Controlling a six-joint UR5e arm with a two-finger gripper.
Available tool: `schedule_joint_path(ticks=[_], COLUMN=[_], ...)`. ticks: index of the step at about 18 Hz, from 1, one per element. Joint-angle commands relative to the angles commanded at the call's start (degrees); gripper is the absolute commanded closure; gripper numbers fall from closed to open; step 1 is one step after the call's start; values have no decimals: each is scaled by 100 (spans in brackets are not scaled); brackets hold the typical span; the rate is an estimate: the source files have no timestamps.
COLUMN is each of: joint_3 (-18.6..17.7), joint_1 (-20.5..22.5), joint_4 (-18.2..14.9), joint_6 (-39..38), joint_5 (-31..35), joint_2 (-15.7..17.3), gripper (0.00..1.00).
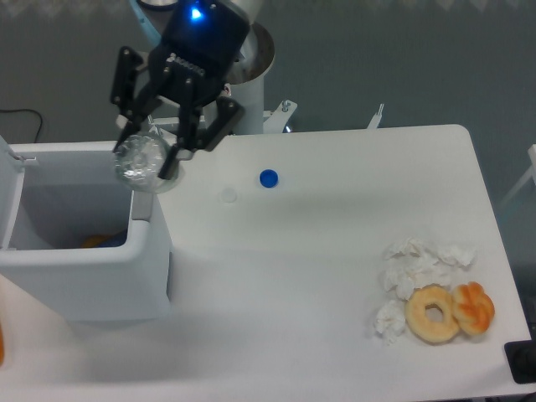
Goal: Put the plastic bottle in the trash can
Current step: 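Carry the held bottle over the white trash bin opening, then lower the bottle down into the white trash bin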
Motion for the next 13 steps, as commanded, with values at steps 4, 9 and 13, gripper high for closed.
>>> schedule_joint_path(ticks=[4,9,13], joint_3=[-9,-70,-88], joint_1=[-229,-484,-607], joint_4=[0,0,9], joint_6=[0,0,44], joint_5=[0,0,0], joint_2=[0,-149,-219], gripper=[42,42,42])
